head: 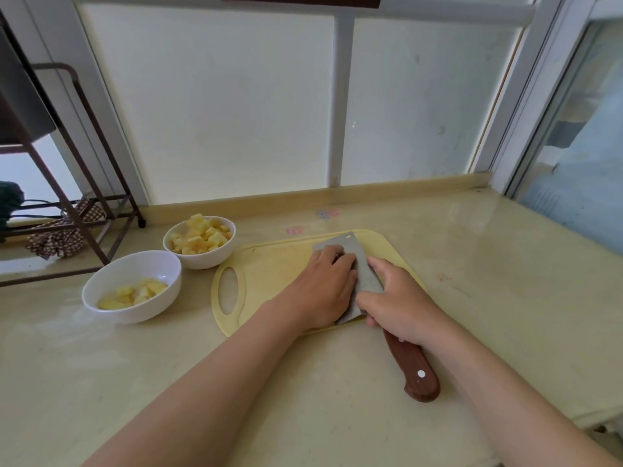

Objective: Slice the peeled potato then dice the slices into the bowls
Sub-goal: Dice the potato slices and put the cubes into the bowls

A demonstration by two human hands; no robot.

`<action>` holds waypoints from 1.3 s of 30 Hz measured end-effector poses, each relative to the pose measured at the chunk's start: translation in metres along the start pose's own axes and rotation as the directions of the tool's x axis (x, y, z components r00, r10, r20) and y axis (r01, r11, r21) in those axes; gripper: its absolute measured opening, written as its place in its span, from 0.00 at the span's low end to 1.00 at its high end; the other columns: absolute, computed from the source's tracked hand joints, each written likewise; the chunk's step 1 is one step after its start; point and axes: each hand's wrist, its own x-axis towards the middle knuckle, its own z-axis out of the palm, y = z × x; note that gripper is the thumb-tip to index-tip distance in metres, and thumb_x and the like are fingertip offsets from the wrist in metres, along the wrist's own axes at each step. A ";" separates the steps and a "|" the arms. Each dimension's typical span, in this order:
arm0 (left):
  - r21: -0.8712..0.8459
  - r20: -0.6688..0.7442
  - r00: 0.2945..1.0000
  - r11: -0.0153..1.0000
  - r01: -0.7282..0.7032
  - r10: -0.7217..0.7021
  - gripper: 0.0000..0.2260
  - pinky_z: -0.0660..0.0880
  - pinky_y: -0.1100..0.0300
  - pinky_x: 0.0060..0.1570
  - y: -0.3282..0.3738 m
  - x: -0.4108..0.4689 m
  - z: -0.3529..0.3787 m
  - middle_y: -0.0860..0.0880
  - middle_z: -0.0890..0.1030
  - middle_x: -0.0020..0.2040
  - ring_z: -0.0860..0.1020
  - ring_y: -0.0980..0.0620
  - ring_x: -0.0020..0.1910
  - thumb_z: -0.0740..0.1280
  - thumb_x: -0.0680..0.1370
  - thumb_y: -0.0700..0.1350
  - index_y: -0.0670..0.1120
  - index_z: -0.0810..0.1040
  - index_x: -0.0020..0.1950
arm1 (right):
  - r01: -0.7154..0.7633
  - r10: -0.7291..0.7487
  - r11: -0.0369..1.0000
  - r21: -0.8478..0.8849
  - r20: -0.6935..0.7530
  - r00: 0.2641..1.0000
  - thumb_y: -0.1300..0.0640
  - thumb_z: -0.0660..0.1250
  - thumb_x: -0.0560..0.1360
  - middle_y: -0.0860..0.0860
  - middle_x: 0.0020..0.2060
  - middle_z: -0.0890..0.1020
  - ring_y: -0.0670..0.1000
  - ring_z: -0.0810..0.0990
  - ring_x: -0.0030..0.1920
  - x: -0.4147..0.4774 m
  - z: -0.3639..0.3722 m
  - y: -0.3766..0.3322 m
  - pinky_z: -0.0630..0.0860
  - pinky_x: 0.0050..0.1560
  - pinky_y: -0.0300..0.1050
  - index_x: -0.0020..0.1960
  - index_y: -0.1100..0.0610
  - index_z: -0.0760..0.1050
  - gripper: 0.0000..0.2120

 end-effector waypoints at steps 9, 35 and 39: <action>-0.008 0.035 0.999 1.000 0.012 -0.012 0.16 0.63 0.55 0.65 0.002 0.004 -0.013 0.37 0.72 0.64 0.69 0.42 0.65 0.53 0.84 0.43 0.34 0.72 0.64 | -0.001 -0.002 0.994 0.109 0.023 1.000 0.64 0.67 0.74 0.44 0.25 0.80 0.42 0.78 0.25 0.003 -0.003 -0.006 0.64 0.20 0.34 0.78 0.48 0.65 0.35; 0.155 -0.189 0.952 0.950 0.272 -0.242 0.16 0.65 0.60 0.61 -0.091 -0.101 -0.169 0.44 0.75 0.66 0.73 0.45 0.63 0.55 0.83 0.42 0.41 0.74 0.68 | 0.232 -0.311 0.926 0.298 0.250 0.917 0.68 0.64 0.74 0.54 0.36 0.81 0.48 0.78 0.29 -0.010 0.093 -0.165 0.65 0.22 0.34 0.56 0.51 0.76 0.16; 0.124 -0.235 0.913 0.921 0.368 -0.333 0.16 0.63 0.61 0.63 -0.117 -0.116 -0.172 0.43 0.74 0.67 0.71 0.46 0.65 0.55 0.84 0.42 0.40 0.75 0.67 | 0.230 -0.300 0.936 0.267 0.260 0.918 0.67 0.65 0.74 0.55 0.40 0.82 0.50 0.79 0.32 -0.005 0.106 -0.175 0.67 0.22 0.33 0.46 0.47 0.71 0.15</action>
